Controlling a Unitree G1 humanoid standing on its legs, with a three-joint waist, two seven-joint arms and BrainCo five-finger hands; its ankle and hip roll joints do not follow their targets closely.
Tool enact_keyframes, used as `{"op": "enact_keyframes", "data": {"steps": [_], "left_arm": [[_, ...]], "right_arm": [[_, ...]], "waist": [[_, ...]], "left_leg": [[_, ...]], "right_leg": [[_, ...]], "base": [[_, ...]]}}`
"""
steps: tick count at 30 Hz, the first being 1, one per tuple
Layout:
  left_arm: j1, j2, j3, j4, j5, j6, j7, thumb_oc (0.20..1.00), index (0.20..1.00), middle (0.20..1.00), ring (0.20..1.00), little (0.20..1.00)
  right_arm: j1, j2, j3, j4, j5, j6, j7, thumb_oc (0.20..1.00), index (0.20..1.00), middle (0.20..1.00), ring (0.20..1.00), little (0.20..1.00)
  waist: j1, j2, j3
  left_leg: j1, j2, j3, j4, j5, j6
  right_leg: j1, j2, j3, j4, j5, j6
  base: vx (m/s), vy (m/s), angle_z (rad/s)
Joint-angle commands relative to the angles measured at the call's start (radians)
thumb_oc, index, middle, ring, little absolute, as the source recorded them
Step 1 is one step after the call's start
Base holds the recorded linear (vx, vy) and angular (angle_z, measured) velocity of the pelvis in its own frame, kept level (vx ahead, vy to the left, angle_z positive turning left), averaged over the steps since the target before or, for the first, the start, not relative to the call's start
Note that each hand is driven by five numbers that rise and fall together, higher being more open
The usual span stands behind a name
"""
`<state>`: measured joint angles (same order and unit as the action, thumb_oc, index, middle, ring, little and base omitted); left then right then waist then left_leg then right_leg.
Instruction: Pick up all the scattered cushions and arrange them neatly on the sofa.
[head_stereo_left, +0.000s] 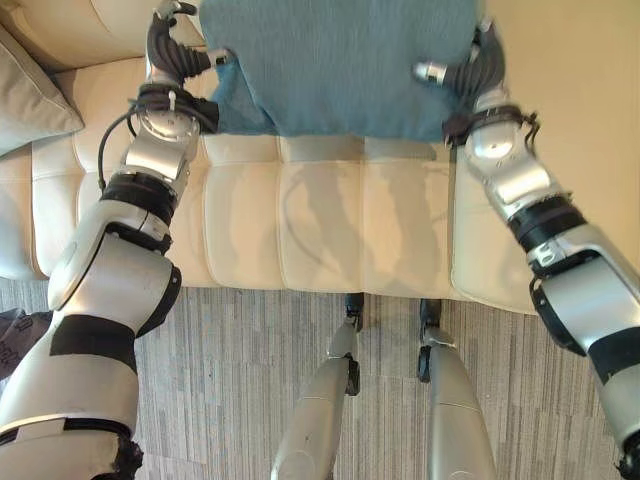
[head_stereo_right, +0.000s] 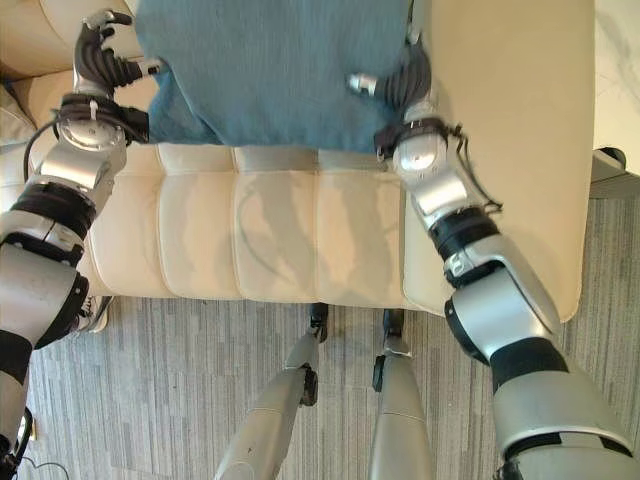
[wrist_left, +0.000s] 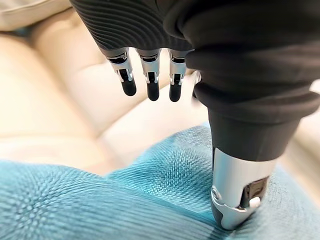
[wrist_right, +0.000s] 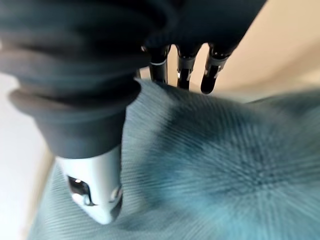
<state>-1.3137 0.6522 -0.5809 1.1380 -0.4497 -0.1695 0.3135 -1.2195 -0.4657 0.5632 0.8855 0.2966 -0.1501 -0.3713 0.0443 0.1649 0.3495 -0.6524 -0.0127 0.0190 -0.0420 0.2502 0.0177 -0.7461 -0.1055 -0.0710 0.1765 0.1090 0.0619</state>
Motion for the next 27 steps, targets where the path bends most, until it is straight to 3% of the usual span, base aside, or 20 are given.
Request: {"op": "enact_keyframes", "data": {"steps": [1,8,13,15,18,19,21,22,24,27], "left_arm": [[0.027,0.051,0.091,0.011,0.054,-0.021,-0.001,1.000,1.000,1.000,1.000,1.000],[0.197,0.060,0.205,-0.099,0.015,-0.049,0.023,1.000,1.000,1.000,1.000,1.000],[0.367,0.086,0.302,-0.401,-0.015,-0.113,0.024,1.000,1.000,1.000,1.000,1.000],[0.522,0.084,0.368,-0.575,-0.015,-0.134,-0.005,1.000,1.000,1.000,1.000,1.000],[0.673,0.071,0.420,-0.670,-0.001,-0.129,-0.052,1.000,1.000,1.000,1.000,1.000],[0.834,0.055,0.467,-0.759,0.031,-0.115,-0.106,1.000,1.000,1.000,1.000,1.000],[0.927,0.035,0.489,-0.798,0.048,-0.102,-0.134,1.000,1.000,1.000,1.000,1.000],[1.096,-0.006,0.529,-0.847,0.088,-0.082,-0.191,1.000,1.000,1.000,1.000,1.000],[1.171,-0.025,0.547,-0.858,0.109,-0.069,-0.209,1.000,1.000,1.000,1.000,1.000],[1.393,-0.084,0.607,-0.809,0.231,-0.035,-0.260,1.000,1.000,1.000,1.000,1.000]], "right_arm": [[-0.046,0.070,0.017,-0.074,0.018,-0.060,0.049,1.000,1.000,1.000,1.000,1.000],[0.022,0.012,-0.055,-0.182,0.022,-0.066,0.037,1.000,1.000,1.000,1.000,1.000],[0.160,-0.070,-0.142,-0.396,-0.021,-0.074,0.046,1.000,1.000,1.000,1.000,1.000],[0.283,-0.115,-0.183,-0.540,-0.074,-0.071,0.080,1.000,1.000,1.000,1.000,1.000],[0.430,-0.144,-0.236,-0.658,-0.114,-0.078,0.124,1.000,1.000,1.000,1.000,1.000],[0.616,-0.153,-0.298,-0.768,-0.139,-0.083,0.188,1.000,1.000,1.000,1.000,1.000],[0.711,-0.156,-0.327,-0.819,-0.144,-0.085,0.224,1.000,1.000,1.000,1.000,1.000],[0.907,-0.165,-0.391,-0.894,-0.173,-0.090,0.291,1.000,1.000,1.000,1.000,1.000],[0.997,-0.160,-0.420,-0.909,-0.180,-0.089,0.316,1.000,1.000,1.000,1.000,1.000],[1.278,-0.093,-0.536,-0.856,-0.150,-0.074,0.403,1.000,1.000,1.000,1.000,1.000]], "waist": [[0.000,-0.036,0.065],[0.001,-0.056,0.083],[0.004,-0.061,0.068],[0.003,-0.072,0.048],[-0.004,-0.085,0.031],[-0.013,-0.105,0.005],[-0.016,-0.116,-0.012],[-0.030,-0.140,-0.040],[-0.040,-0.155,-0.062],[-0.073,-0.186,-0.137]], "left_leg": [[0.067,0.001,0.044,-0.037,-0.058,-0.122],[0.091,0.012,0.049,-0.042,-0.055,-0.134],[0.147,0.014,0.048,-0.045,-0.065,-0.139],[0.181,0.017,0.048,-0.045,-0.072,-0.136],[0.215,0.018,0.054,-0.042,-0.084,-0.131],[0.261,0.023,0.067,-0.031,-0.108,-0.126],[0.286,0.027,0.071,-0.027,-0.115,-0.122],[0.333,0.033,0.077,-0.005,-0.144,-0.114],[0.353,0.036,0.080,0.005,-0.155,-0.109],[0.447,0.037,0.098,0.029,-0.203,-0.088]], "right_leg": [[0.097,-0.025,0.023,-0.080,-0.022,0.080],[0.127,-0.019,0.018,-0.099,-0.013,0.075],[0.193,-0.018,-0.002,-0.116,-0.017,0.075],[0.231,-0.017,-0.010,-0.130,-0.014,0.074],[0.266,-0.016,-0.011,-0.134,-0.017,0.074],[0.315,-0.020,-0.017,-0.136,-0.027,0.074],[0.343,-0.020,-0.021,-0.139,-0.030,0.074],[0.405,-0.025,-0.030,-0.138,-0.047,0.076],[0.434,-0.026,-0.035,-0.142,-0.048,0.078],[0.523,-0.026,-0.031,-0.155,-0.052,0.090]], "base": [[-0.10,-0.021,-0.16],[-0.08,-0.020,-0.02],[-0.03,-0.022,0.04],[0.02,-0.005,0.00],[0.06,0.000,0.00],[0.05,-0.008,-0.02],[0.13,-0.018,-0.05],[0.21,-0.038,-0.09],[0.12,-0.012,-0.04],[0.15,0.072,-0.08]]}}
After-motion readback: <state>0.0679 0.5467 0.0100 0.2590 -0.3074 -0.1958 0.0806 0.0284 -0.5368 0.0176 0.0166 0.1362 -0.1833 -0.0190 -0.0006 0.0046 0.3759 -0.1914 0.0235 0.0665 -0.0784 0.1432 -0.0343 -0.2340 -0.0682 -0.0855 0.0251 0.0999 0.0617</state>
